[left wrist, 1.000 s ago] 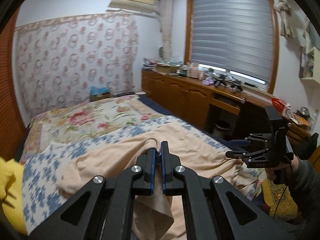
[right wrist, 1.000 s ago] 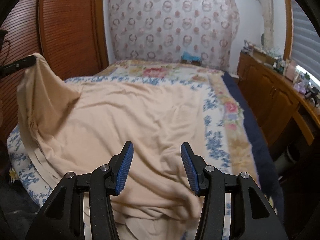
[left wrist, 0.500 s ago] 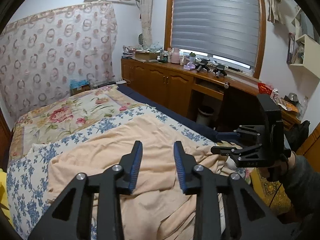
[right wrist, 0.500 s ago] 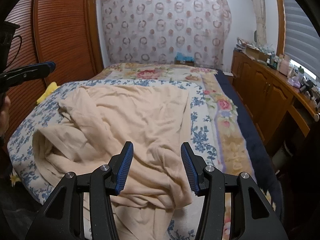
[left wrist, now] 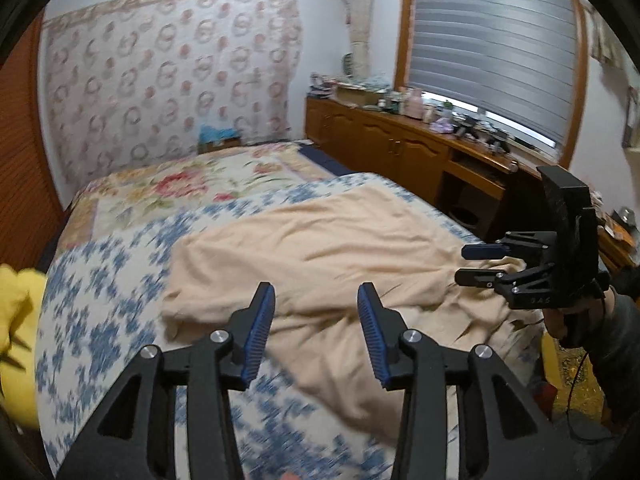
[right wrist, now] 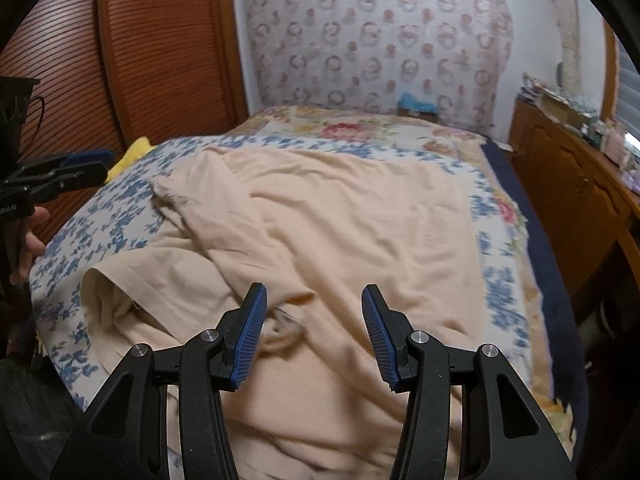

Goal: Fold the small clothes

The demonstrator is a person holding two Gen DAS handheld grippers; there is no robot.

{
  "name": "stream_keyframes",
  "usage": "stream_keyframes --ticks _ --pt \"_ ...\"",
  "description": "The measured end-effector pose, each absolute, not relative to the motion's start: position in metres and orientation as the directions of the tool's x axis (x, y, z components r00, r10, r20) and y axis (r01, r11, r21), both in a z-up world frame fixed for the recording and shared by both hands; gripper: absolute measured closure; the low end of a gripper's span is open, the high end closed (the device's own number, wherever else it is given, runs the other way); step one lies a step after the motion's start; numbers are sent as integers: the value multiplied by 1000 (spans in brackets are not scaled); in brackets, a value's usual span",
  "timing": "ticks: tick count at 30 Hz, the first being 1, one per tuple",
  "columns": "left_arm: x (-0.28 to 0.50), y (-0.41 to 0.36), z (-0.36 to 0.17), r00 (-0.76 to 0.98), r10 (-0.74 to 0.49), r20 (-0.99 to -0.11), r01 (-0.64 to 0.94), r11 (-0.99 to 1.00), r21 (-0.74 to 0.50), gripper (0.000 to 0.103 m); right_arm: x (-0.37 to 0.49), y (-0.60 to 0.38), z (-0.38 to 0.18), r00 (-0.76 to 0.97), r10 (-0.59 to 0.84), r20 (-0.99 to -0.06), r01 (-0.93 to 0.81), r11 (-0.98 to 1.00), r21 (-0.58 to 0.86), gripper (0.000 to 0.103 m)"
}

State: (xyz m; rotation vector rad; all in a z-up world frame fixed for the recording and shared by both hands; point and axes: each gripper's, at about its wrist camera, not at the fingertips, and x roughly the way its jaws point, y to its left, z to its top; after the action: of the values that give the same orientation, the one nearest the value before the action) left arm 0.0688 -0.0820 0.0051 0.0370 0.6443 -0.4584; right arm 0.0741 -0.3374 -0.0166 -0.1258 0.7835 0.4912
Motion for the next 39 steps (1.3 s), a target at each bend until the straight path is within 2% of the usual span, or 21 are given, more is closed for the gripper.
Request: stream_keyframes --ticks 10,19,20,22,24,29,39 --pt "62 -29 -25 727 -309 -613 295 947 -128 59 90 -311 -45 517 371 -772 -518 853 63 53" --pt "60 -8 -35 733 -279 -620 247 959 -140 57 88 -301 -53 495 368 -787 -545 837 48 53" --pt "60 -8 -36 733 -280 -620 246 959 -141 57 87 -299 -53 499 363 -787 -549 835 37 55" --pt "61 -8 -35 733 -281 -619 248 958 -141 57 87 -296 -53 505 357 -786 -558 830 18 66" --pt "60 -8 -36 733 -283 -619 251 958 -140 56 85 -293 -52 510 360 -781 -573 820 4 92" --pt "60 -12 -37 732 -290 -616 259 955 -142 56 76 -297 -36 542 416 -730 -587 810 26 98" --pt "58 -25 -32 735 -316 -600 291 946 -143 55 44 -323 34 648 489 -583 -574 817 48 99"
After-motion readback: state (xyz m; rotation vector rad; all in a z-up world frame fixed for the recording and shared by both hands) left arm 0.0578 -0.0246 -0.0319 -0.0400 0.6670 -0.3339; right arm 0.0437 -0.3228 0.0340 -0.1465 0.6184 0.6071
